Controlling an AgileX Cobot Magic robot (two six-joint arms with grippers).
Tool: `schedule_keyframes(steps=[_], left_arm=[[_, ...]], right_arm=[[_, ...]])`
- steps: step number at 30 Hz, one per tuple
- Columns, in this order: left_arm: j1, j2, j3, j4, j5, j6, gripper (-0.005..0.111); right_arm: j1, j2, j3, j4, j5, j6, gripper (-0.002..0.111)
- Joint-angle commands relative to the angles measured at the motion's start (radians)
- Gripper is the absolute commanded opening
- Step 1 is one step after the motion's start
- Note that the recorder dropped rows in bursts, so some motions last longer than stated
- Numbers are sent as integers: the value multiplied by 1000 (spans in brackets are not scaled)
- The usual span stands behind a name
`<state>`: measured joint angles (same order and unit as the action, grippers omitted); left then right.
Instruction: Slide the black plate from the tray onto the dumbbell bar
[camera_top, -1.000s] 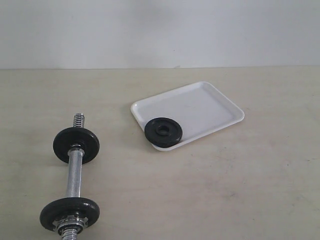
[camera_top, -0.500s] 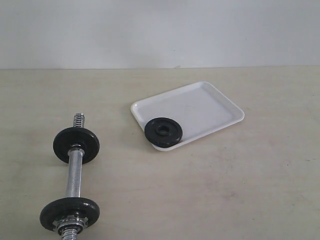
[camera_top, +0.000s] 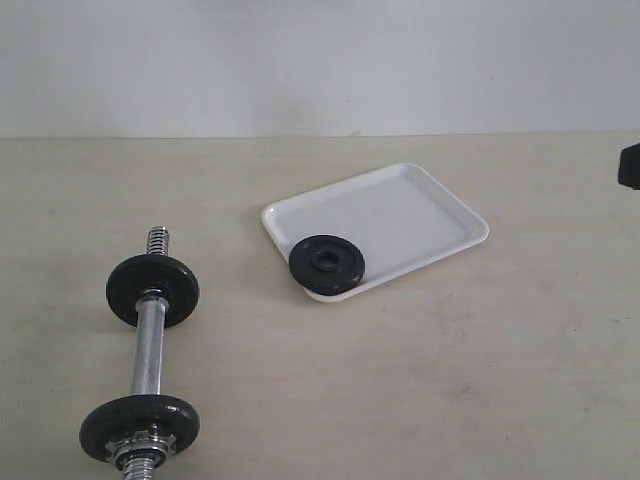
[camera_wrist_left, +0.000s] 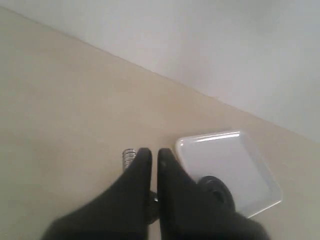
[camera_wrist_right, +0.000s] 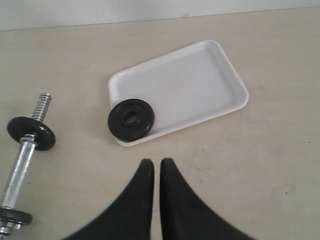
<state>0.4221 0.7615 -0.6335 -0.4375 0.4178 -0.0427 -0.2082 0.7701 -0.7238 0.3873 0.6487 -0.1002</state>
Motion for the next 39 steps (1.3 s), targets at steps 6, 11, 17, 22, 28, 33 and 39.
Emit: schedule_keyframes(steps=[6, 11, 17, 22, 28, 33, 39], left_arm=[[-4, -15, -7, -52, 2, 51, 4], [-4, -15, -7, -44, 2, 92, 4], [-4, -15, -7, -44, 0, 192, 4], [-4, -15, -7, -44, -2, 210, 4], [-4, -15, -7, -44, -2, 249, 4], [-4, -15, -7, -44, -71, 245, 4], [-4, 4, -7, -102, 2, 247, 4]], right_arm=[[-2, -1, -9, 73, -10, -70, 0], [-2, -1, -9, 71, -10, -130, 0], [-2, -1, -9, 68, -11, -149, 0], [-2, -1, -9, 61, 3, -149, 0], [-2, -1, -9, 72, 4, -145, 0], [-2, -1, -9, 49, -74, -145, 0], [-2, 68, -9, -33, -5, -246, 0]])
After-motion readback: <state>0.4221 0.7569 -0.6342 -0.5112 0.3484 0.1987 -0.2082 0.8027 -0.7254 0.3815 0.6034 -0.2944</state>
